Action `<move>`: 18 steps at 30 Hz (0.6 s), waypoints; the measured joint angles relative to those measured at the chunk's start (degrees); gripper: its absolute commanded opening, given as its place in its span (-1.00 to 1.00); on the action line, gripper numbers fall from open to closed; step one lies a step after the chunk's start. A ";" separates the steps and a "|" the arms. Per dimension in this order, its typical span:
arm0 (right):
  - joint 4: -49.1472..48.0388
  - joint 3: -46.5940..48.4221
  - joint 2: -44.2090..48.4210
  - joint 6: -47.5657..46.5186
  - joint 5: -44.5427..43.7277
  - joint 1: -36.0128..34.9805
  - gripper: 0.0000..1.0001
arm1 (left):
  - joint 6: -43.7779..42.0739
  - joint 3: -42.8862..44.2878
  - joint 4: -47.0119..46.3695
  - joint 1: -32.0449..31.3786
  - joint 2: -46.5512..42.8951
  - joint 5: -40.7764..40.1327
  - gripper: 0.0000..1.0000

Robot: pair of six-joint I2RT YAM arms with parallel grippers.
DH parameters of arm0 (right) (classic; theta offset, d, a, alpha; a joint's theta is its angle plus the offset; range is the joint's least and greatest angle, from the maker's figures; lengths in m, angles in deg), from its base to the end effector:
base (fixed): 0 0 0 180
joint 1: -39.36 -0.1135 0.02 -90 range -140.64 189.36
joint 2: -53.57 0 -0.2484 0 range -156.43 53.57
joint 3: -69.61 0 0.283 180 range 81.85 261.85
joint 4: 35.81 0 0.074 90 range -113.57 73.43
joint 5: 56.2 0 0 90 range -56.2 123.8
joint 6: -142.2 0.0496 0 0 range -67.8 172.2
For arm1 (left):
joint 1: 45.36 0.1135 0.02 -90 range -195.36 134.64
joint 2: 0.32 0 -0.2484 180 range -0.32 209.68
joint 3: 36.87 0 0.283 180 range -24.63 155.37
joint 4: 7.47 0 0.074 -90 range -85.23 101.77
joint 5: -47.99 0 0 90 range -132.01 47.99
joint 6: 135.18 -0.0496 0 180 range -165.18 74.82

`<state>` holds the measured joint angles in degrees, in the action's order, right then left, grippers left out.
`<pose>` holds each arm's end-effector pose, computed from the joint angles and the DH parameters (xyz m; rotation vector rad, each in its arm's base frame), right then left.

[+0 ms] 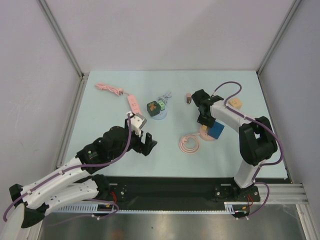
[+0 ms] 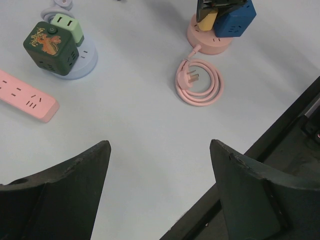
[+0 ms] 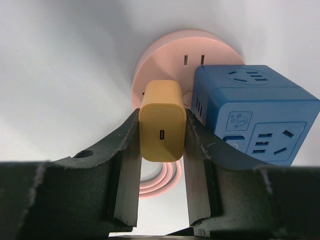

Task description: Insert the plug

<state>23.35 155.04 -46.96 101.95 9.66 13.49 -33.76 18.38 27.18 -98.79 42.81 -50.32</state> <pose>0.3427 0.1436 0.1692 0.6275 2.5873 -0.2241 0.1423 -0.1797 0.2956 0.6282 1.9076 -0.5953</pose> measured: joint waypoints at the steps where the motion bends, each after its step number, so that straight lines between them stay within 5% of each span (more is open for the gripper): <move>1: 0.02 0.02 -0.02 0.09 0.07 0.00 -1.00 | 0.00 -0.04 -0.02 0.00 0.00 0.11 0.73; 18: -2.10 -1.95 -0.09 1.05 -0.28 -0.72 -1.00 | -0.07 -0.15 0.00 0.00 -0.04 1.20 0.76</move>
<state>21.25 153.09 -47.05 103.00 9.37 12.77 -33.82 18.22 27.18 -98.79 42.77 -49.12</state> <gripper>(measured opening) 0.373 0.880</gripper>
